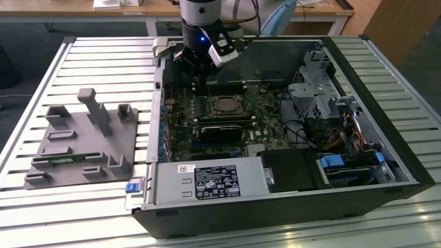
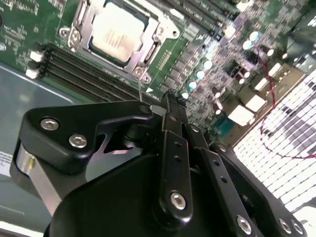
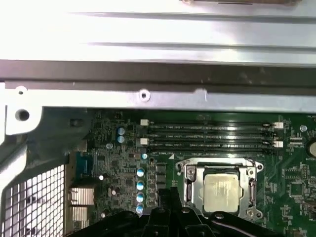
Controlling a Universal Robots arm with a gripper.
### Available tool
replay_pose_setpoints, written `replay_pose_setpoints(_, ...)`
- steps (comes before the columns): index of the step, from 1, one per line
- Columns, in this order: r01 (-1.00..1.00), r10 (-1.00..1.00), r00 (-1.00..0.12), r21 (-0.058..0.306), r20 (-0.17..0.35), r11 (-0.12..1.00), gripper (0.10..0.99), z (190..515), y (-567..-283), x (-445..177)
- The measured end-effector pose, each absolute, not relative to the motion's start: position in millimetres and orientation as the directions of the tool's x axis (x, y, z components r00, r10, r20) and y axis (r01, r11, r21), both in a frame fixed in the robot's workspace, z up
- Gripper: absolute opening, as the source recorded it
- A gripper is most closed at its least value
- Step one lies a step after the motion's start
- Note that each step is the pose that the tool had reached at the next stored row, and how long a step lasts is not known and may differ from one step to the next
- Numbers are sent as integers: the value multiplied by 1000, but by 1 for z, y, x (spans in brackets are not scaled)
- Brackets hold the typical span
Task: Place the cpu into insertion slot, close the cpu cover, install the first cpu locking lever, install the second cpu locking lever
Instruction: 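Install the first cpu locking lever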
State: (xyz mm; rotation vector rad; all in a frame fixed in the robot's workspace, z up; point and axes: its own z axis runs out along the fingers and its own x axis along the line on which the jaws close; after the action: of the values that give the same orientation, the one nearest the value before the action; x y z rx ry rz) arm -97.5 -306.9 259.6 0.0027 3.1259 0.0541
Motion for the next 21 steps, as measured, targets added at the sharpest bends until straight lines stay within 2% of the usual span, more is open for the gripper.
replay_pose_setpoints(21,1,2,-1000,35,-15,999,106,255,-288,-91)
